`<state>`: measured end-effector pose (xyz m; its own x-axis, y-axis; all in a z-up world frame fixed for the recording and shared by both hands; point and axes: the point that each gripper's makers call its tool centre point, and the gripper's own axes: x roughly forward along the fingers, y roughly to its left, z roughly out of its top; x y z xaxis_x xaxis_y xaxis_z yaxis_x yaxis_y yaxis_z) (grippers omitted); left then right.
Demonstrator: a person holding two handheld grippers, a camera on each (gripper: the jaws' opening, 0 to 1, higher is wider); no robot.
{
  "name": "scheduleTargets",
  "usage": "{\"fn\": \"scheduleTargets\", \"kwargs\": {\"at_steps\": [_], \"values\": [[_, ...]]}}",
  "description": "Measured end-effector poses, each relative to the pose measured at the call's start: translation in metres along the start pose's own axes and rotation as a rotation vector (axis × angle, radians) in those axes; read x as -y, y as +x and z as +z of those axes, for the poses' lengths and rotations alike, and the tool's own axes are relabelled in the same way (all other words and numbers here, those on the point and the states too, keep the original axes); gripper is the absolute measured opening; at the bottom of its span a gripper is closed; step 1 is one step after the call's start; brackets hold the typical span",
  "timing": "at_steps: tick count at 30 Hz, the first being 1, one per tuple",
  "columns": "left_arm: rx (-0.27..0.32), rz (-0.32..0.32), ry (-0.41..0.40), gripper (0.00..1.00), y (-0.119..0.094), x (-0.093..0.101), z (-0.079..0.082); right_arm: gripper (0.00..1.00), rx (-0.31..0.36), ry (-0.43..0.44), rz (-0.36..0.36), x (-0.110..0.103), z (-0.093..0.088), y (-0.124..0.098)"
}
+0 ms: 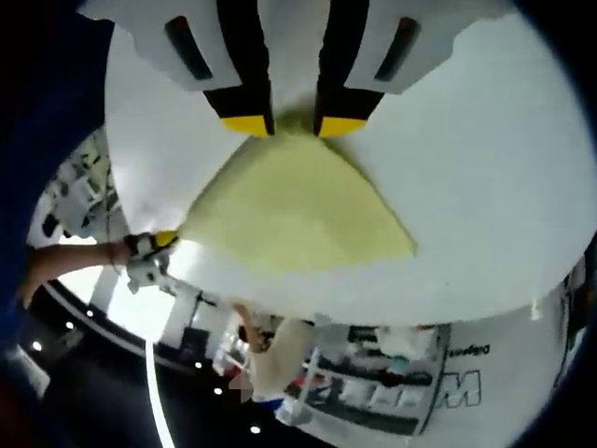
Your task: Fold the garment on the visible template until the final outline fits inside the template.
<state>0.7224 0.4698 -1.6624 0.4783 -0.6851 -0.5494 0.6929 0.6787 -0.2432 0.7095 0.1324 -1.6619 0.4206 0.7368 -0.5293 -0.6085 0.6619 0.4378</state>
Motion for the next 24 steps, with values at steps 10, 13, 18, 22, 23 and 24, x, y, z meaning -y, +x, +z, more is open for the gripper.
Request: {"fn": "scheduleTargets", "kwargs": {"at_steps": [10,13,18,22,23,24], "values": [[-0.010,0.005,0.016,0.00,-0.006,-0.002,0.005,0.00,-0.023,-0.022,-0.005,0.003,0.003,-0.003],[0.000,0.010,0.008,0.00,-0.005,-0.001,0.008,0.00,-0.026,-0.026,-0.012,0.008,0.004,-0.003],[0.003,-0.003,-0.017,0.00,-0.003,0.000,0.009,0.00,-0.026,-0.022,-0.018,0.010,0.003,-0.005],[0.007,-0.003,-0.031,0.00,-0.006,-0.002,0.010,0.00,-0.012,-0.019,-0.021,0.010,0.006,-0.007],[0.009,-0.003,-0.033,0.00,-0.007,-0.003,0.010,0.00,-0.014,-0.020,-0.021,0.011,0.006,-0.007],[0.010,-0.004,-0.041,0.00,-0.009,-0.004,0.010,0.00,-0.014,-0.022,-0.026,0.011,0.007,-0.008]]}}
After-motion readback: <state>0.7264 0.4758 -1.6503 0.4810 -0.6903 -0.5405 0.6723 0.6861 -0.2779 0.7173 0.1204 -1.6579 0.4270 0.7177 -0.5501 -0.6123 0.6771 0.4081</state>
